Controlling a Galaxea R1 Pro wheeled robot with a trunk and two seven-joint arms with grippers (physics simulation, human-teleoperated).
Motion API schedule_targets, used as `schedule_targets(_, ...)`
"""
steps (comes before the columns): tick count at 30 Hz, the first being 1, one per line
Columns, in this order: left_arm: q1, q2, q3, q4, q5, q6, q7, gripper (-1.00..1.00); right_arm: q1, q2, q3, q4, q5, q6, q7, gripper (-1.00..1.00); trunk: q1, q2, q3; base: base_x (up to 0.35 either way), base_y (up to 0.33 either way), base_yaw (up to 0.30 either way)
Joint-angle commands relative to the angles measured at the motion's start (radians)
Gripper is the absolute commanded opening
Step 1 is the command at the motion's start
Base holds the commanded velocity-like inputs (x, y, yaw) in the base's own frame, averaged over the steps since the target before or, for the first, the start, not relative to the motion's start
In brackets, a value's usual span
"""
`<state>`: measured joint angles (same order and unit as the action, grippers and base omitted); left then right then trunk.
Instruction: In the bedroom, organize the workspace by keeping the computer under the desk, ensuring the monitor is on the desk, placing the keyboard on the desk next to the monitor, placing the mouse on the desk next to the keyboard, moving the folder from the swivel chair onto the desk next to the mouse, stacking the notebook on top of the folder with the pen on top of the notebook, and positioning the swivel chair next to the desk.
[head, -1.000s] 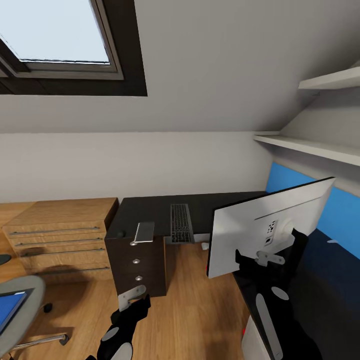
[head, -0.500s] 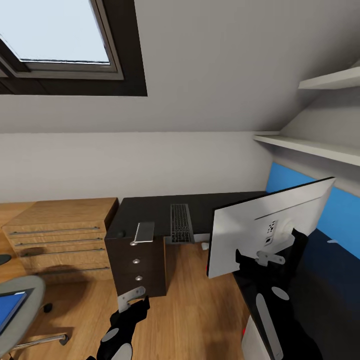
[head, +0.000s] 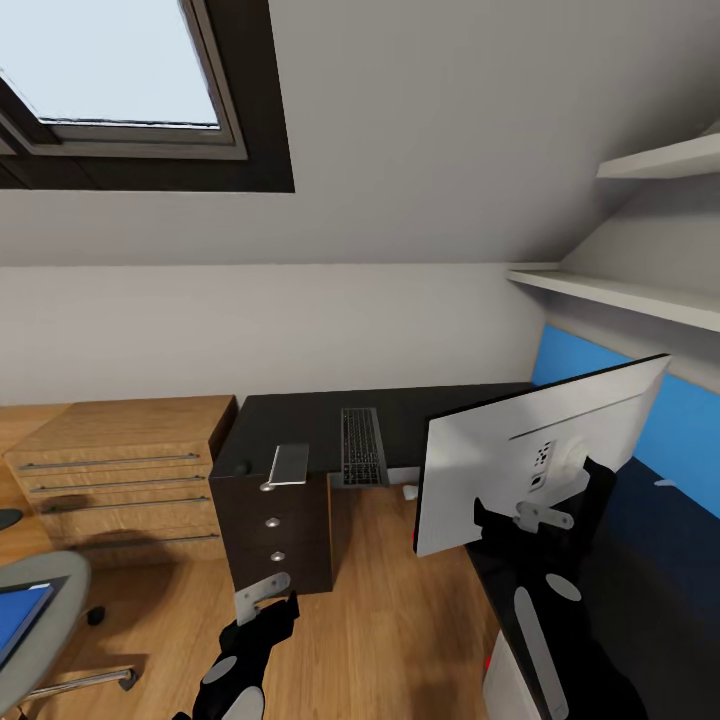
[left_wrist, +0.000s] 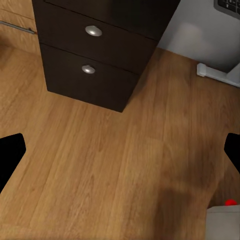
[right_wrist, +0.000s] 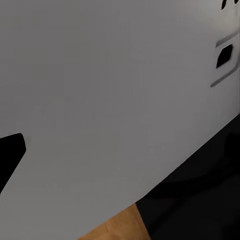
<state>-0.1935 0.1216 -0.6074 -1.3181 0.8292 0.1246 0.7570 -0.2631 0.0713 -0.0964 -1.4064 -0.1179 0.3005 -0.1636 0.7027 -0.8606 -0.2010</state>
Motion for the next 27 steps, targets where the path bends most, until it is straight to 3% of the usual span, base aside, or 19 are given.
schedule_targets(1,-0.001,0.001,-0.002,-0.002,0.002,0.004,0.007,1.0,-0.001,0.0,0.0,-0.001,-0.01,0.003,-0.005,1.0,0.0,-0.001,-0.002,0.0,0.0,0.0)
schedule_targets(8,-0.001,0.003,-0.002,-0.025,0.002,-0.011,0.007,1.0,-0.001,-0.001,-0.011,0.004,-0.005,0.002,-0.006,1.0,0.0,-0.001,-0.002,0.0,0.0,0.0)
schedule_targets(16,-0.001,0.008,-0.002,-0.049,0.002,-0.04,0.007,1.0,-0.002,-0.012,-0.076,0.054,-0.005,-0.002,-0.013,1.0,0.0,-0.001,-0.002,0.0,0.0,0.0)
schedule_targets(21,-0.001,0.009,-0.002,-0.054,0.002,-0.044,0.007,1.0,-0.009,-0.062,-0.093,0.151,-0.007,-0.058,-0.014,1.0,0.0,-0.001,-0.002,0.0,0.0,0.0)
schedule_targets(27,-0.001,0.01,-0.002,-0.07,0.002,-0.044,0.007,1.0,-0.033,-0.087,-0.096,0.258,-0.008,-0.111,-0.014,1.0,0.0,-0.001,-0.002,0.0,0.0,0.0)
